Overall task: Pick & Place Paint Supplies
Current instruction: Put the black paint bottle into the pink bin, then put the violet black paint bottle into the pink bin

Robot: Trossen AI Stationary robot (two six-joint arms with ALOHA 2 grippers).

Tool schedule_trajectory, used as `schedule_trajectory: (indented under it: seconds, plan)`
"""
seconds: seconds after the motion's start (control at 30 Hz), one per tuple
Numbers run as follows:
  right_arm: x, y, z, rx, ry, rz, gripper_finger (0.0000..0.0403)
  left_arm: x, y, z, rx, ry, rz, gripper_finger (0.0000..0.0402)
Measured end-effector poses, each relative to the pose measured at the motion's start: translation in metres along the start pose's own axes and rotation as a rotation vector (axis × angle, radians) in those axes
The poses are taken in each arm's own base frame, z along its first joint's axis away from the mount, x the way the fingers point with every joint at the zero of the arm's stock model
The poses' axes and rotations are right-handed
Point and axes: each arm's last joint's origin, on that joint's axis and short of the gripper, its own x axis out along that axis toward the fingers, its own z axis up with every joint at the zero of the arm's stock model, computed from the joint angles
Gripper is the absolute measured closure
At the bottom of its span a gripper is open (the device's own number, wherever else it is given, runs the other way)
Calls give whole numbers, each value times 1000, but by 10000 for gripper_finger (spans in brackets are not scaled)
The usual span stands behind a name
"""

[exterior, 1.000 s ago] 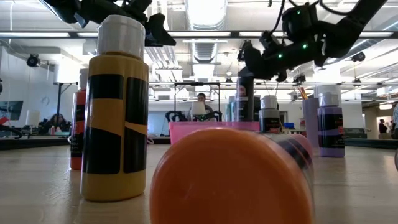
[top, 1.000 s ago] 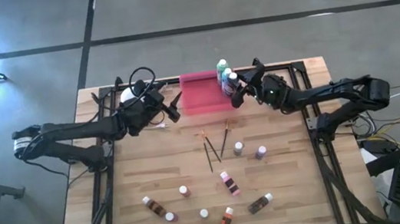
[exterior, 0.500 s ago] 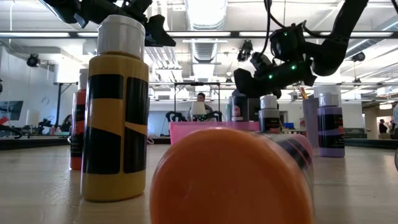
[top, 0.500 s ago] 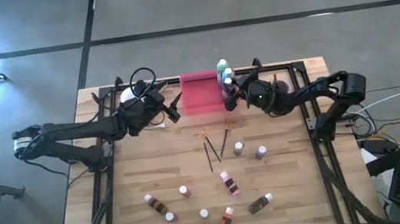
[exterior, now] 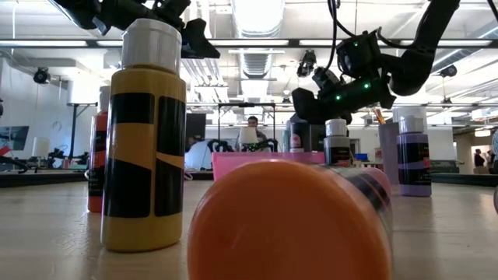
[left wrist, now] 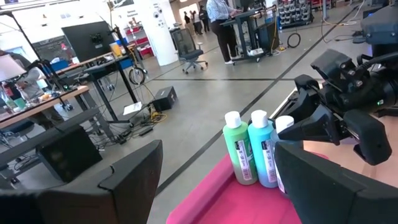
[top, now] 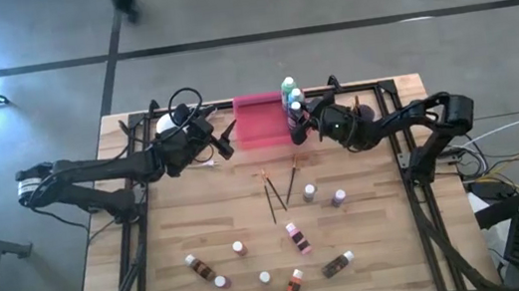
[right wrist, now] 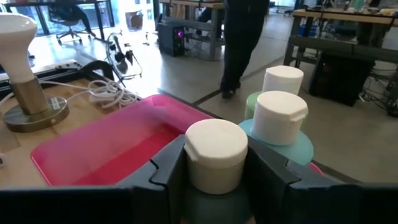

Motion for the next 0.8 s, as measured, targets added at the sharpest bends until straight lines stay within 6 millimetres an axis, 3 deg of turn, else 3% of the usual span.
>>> schedule_trajectory:
  seconds: [0.13,0.43,0.8]
  plan:
    - [-1,0,0,-5,8,0,277,0,0,-1,1,2,0,90]
    - [-10,-4,9,-25,48,-4,213,0,-1,-1,1,-4,-32,90]
    - [-22,-7,36,-38,-26,4,151,0,-2,-1,-5,-9,-53,90]
